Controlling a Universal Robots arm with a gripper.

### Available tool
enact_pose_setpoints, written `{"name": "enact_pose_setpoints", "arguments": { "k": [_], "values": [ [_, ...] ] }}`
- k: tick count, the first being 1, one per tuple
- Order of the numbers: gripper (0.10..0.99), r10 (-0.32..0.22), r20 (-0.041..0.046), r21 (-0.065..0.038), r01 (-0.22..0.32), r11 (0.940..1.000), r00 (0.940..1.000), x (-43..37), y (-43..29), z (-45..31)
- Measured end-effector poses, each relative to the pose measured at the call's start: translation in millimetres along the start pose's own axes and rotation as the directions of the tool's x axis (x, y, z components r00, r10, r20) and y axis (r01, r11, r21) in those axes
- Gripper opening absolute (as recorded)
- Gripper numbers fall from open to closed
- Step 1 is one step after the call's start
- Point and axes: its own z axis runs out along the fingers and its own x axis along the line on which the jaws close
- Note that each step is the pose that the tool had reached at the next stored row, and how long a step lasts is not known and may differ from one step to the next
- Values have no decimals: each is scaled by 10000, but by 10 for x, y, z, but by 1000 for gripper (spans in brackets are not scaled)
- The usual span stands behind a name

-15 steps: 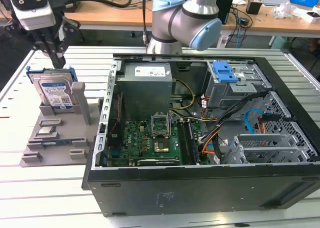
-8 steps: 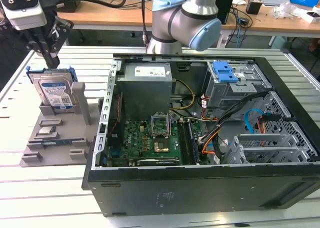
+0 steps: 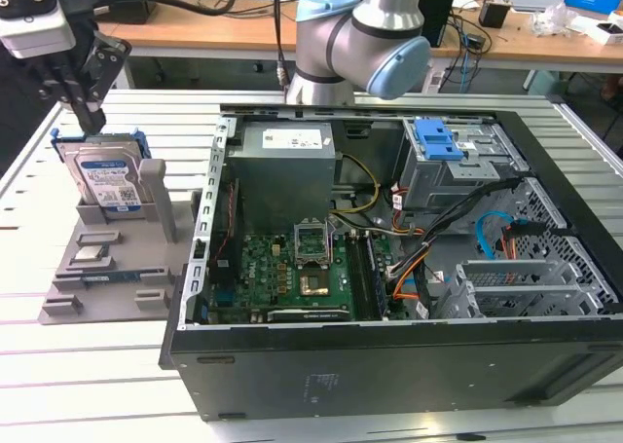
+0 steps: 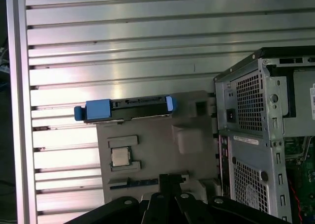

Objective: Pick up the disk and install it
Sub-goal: 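Reach for the disk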

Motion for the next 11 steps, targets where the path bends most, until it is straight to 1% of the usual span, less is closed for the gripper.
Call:
{"name": "enact_pose_setpoints", "arguments": {
  "k": [3,7,10,11],
  "values": [
    [106,0,1,0,0,10000,10000,42,-3,-1],
    [106,-2,0,0,2,10000,10000,135,-8,-3],
    [106,0,0,0,0,10000,10000,264,-9,-4],
    [106,0,1,0,0,10000,10000,288,-8,-4]
  ]
}}
